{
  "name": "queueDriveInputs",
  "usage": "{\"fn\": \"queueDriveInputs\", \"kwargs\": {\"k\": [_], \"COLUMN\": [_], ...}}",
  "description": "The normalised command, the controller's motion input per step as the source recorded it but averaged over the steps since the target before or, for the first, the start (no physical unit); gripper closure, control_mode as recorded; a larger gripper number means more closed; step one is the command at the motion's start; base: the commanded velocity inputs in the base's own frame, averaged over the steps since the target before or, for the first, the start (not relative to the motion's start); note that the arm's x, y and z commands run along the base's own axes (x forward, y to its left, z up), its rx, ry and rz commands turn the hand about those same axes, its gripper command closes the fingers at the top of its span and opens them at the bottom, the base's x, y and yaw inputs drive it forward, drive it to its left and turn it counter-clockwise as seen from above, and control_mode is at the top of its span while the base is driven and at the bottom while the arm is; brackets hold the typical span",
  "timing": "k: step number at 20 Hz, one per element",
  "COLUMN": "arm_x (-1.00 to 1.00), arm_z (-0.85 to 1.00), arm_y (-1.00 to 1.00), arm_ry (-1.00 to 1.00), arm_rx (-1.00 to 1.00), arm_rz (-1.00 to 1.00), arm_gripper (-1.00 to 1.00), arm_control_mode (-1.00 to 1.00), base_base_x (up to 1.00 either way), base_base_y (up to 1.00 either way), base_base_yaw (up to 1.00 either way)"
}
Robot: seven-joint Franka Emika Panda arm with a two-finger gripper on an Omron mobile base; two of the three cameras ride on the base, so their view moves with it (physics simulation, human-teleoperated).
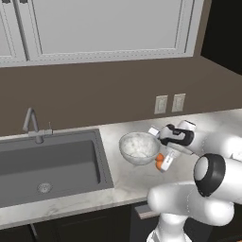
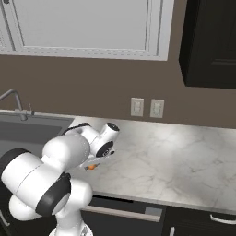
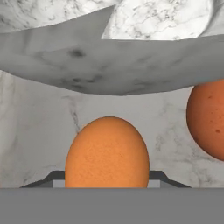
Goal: Gather the eggs and milk located in the vicinity of the sink area and place them right next to the bowl.
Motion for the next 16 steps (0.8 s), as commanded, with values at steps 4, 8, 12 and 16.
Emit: {"fn": "queueDriveInputs", "kwargs": {"k": [4, 8, 12, 16], "arm_x": [0.07, 0.03, 0.00, 0.00], "arm_z": [0.00, 0.00, 0.00, -0.01], "arm_y": [0.09, 0.09, 0.09, 0.09], "arm_ry": [0.00, 0.00, 0.00, 0.00], "arm_rx": [0.00, 0.00, 0.00, 0.00], "arm_rz": [0.00, 0.00, 0.00, 0.00], "arm_gripper": [1.00, 1.00, 1.00, 1.00], "arm_control_mode": [-1.00, -1.00, -1.00, -1.00], "base_base_x": [0.00, 0.00, 0.00, 0.00], "base_base_y": [0.00, 0.00, 0.00, 0.00], "base_base_yaw": [0.00, 0.00, 0.00, 0.00]}}
